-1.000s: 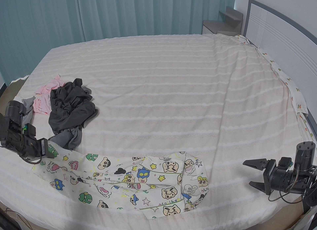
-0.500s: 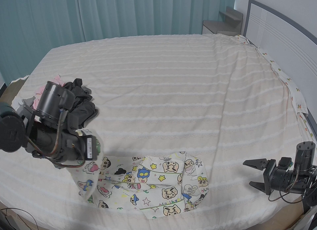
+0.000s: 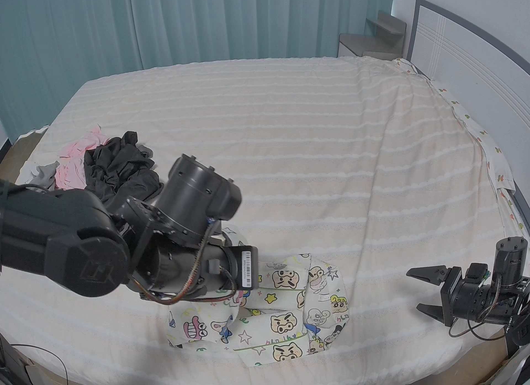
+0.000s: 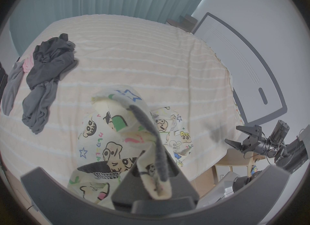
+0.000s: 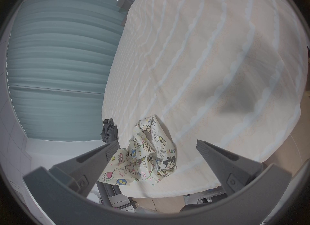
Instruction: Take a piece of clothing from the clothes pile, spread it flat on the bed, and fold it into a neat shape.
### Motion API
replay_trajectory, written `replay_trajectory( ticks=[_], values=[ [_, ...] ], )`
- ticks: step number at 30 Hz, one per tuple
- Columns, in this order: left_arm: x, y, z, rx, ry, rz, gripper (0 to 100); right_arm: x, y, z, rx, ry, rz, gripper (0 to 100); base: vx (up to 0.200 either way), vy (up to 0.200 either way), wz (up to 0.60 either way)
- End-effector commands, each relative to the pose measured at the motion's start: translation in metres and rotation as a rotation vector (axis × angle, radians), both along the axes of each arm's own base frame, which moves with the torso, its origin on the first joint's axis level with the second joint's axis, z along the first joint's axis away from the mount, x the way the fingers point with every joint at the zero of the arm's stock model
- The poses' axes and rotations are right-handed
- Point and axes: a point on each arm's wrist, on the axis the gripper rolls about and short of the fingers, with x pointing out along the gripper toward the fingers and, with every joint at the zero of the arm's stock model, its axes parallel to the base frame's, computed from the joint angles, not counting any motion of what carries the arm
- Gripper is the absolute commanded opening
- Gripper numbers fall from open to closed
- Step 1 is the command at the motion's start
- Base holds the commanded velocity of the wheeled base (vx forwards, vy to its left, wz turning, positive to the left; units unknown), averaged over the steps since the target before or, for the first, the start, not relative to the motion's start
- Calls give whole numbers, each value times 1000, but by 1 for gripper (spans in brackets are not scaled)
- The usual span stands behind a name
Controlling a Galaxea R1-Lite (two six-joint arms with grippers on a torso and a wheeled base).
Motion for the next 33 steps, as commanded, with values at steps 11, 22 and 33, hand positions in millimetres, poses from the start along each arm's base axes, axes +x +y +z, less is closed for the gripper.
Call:
replay_trajectory(
  ticks=[11,22,33],
  values=[
    [0,-40,-18,-77,-30,-56,0,0,0,1,1,-4,1,100,0,0,0],
    [3,-61,-22,-164,-52,-58,0,0,0,1,1,-8,2,100,0,0,0],
    [4,-69,-23,-180,-45,-52,0,0,0,2,2,-11,0,100,0,0,0]
  ],
)
